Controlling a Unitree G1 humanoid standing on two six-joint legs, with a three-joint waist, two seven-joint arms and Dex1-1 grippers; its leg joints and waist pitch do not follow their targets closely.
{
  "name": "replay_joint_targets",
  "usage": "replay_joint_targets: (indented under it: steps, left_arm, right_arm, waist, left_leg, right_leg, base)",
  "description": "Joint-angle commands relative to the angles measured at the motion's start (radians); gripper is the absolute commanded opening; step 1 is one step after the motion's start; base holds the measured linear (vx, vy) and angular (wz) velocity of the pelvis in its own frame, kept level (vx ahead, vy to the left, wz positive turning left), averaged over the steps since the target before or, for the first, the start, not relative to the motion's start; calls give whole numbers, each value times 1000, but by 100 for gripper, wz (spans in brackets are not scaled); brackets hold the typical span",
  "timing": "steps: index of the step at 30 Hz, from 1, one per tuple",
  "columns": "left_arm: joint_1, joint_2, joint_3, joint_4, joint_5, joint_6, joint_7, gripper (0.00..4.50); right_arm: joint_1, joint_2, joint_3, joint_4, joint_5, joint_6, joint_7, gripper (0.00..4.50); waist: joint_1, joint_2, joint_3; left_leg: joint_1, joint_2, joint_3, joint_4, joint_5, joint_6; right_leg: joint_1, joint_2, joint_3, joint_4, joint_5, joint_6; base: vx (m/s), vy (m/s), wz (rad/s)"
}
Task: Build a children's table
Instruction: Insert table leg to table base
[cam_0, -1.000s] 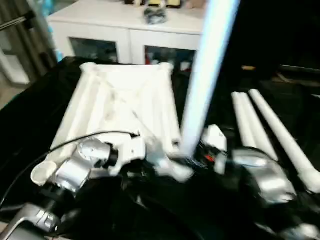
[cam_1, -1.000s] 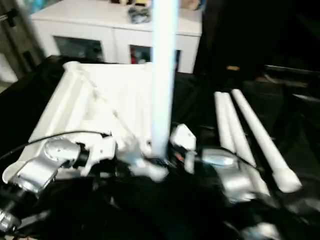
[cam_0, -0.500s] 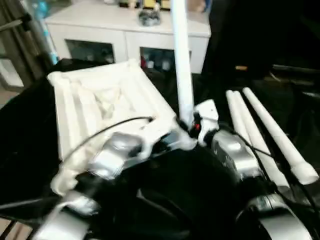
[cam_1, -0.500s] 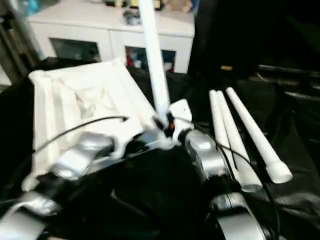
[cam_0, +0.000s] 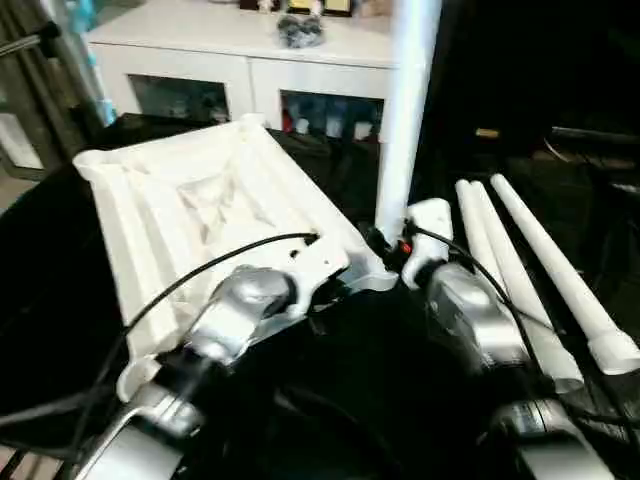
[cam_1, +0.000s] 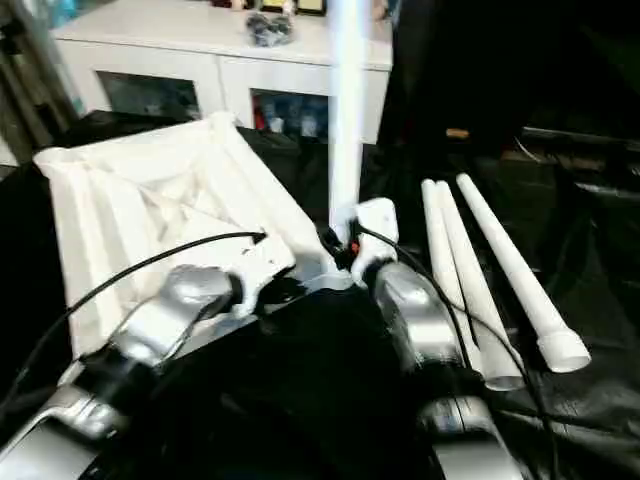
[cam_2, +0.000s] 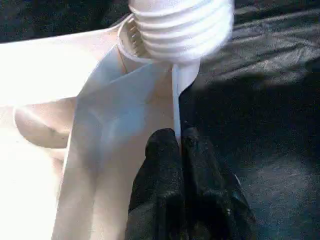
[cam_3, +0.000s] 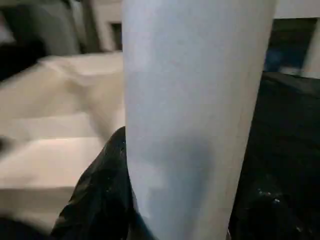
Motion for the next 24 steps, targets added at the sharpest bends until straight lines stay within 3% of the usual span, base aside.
replay_joint_targets:
  steps: [1, 5, 6, 9, 11, 14, 17, 19, 21, 24]
  left_arm:
    - [6, 11, -9, -35, 0, -45, -21, 0]
    - [22, 45, 4, -41, -12, -68, -42, 0]
    - [23, 48, 6, -41, -13, -71, -44, 0]
    - [32, 64, 6, -49, -25, -98, -73, 0]
    - [49, 79, 0, -79, -49, -118, -127, 0]
    - [57, 93, -14, -93, -52, -131, -159, 0]
    - [69, 111, -29, -116, -63, -137, -199, 0]
    - [80, 129, -40, -137, -68, -141, -224, 0]
    - [78, 131, -33, -136, -60, -148, -202, 0]
    - [74, 133, 0, -171, -122, -65, -245, 28]
  right_arm:
    - [43, -5, 29, -5, 17, 49, 53, 191]
    - [99, -44, 15, -67, 41, 62, 102, 191]
    - [104, -47, 14, -72, 43, 65, 106, 191]
    - [118, -61, 1, -83, 45, 56, 104, 191]
    - [99, -58, -22, -82, 57, 63, 91, 191]
    - [72, -51, -26, -69, 55, 61, 79, 191]
    - [48, -44, -27, -62, 57, 62, 74, 191]
    - [28, -40, -23, -69, 62, 71, 73, 191]
    - [27, -41, -21, -82, 71, 80, 79, 191]
    - [29, -44, -20, -101, 74, 90, 84, 191]
  waist:
    - [6, 3, -43]
    - [15, 5, -53]
    - [15, 5, -52]
    - [13, 4, -46]
    - [11, 6, -42]
    - [12, 12, -43]
    - [14, 12, -45]
    - [13, 10, -47]
    - [12, 10, -48]
    - [13, 11, -48]
  left_leg:
    - [-2, 57, -22, -74, -224, 37]
    - [-7, 54, -16, -58, -70, 83]
    - [-8, 54, -16, -58, -59, 90]
    - [-6, 55, -14, -62, -113, 88]
    - [-5, 55, -16, -67, -162, 64]
    - [0, 57, -15, -67, -165, 45]
    - [2, 57, -14, -65, -139, 44]
    - [-7, 53, -15, -61, -88, 58]
    - [-5, 53, -14, -58, -71, 68]
    - [-4, 52, -12, -56, -65, 74]
  right_leg:
    - [34, -75, 42, -86, -156, -204]
    - [43, -71, 37, -56, 120, -259]
    - [44, -70, 37, -56, 141, -263]
    - [42, -73, 35, -63, 77, -269]
    - [40, -74, 37, -71, -30, -256]
    - [35, -73, 38, -73, -67, -252]
    - [36, -72, 38, -66, -23, -259]
    - [44, -71, 37, -55, 54, -260]
    - [44, -71, 36, -53, 86, -265]
    - [44, -72, 36, -51, 98, -274]
  base:
    - [0, 0, 0]
    - [0, 0, 0]
    - [0, 0, 0]
    - [0, 0, 0]
    - [0, 0, 0]
    - [0, 0, 0]
    - [0, 0, 0]
    - [0, 0, 0]
    - [0, 0, 0]
    - [0, 0, 0]
